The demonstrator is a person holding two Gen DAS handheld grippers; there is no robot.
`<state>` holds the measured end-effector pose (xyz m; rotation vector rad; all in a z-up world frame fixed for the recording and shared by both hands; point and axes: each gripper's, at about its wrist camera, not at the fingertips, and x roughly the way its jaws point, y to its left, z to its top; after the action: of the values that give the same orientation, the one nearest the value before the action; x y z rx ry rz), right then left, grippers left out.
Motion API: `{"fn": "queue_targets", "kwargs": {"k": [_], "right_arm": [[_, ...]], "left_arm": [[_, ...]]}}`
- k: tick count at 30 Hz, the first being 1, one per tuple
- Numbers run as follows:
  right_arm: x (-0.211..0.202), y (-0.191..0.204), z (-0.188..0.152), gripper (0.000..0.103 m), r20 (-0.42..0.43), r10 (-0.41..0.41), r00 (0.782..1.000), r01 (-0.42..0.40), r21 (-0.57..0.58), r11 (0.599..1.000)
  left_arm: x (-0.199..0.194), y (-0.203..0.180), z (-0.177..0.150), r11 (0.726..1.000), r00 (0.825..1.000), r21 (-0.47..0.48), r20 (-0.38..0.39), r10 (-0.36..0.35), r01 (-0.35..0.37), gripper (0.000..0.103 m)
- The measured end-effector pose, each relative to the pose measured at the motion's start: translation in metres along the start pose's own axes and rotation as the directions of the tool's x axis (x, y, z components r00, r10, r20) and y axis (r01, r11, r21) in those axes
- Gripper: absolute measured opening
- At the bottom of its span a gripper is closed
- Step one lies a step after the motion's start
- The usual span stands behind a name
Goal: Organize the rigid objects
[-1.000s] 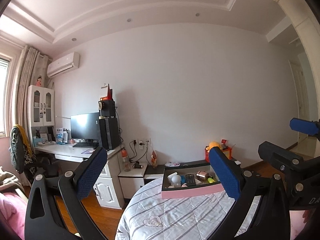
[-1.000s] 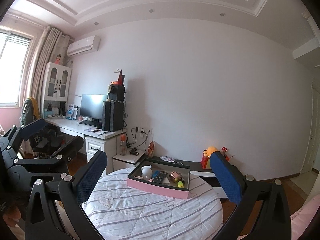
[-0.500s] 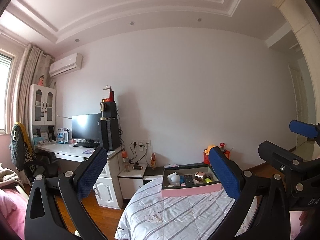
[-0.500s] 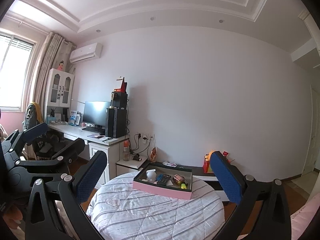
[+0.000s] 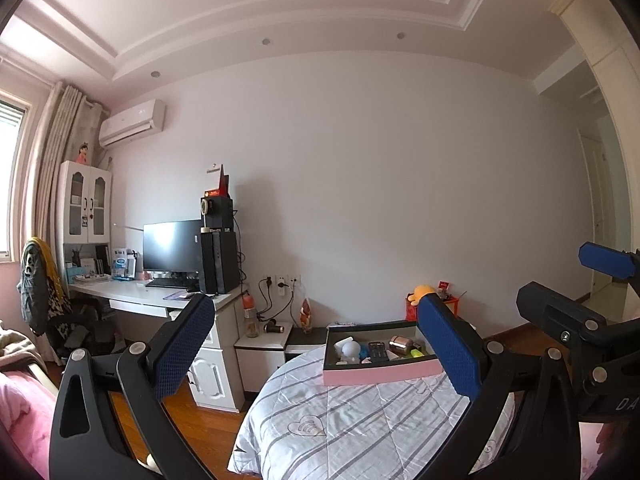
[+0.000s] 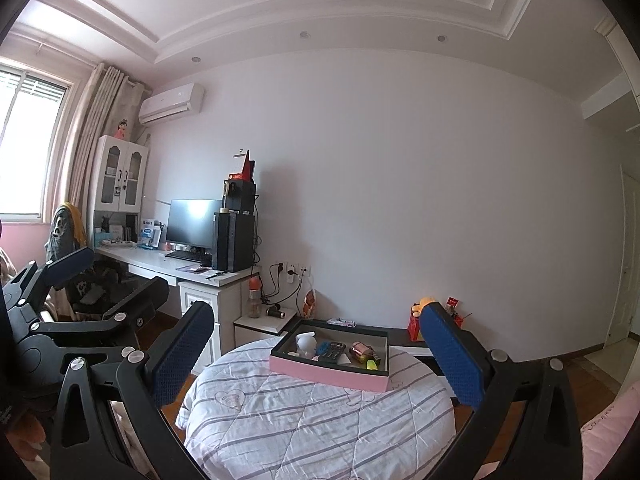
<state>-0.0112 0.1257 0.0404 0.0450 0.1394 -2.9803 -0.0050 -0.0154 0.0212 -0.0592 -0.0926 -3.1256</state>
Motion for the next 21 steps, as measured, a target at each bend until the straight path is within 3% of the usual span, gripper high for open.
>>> {"fn": "queue_targets", "kwargs": {"k": [21], "right_arm": [[-0.006, -0.002, 0.0, 0.103, 0.009, -0.027, 1.0, 0.027, -0.009, 1.0]], "left_arm": [[0.004, -0.012, -0.004, 1.0, 1.0, 0.013, 0.007, -0.016, 0.016, 0.103]]}}
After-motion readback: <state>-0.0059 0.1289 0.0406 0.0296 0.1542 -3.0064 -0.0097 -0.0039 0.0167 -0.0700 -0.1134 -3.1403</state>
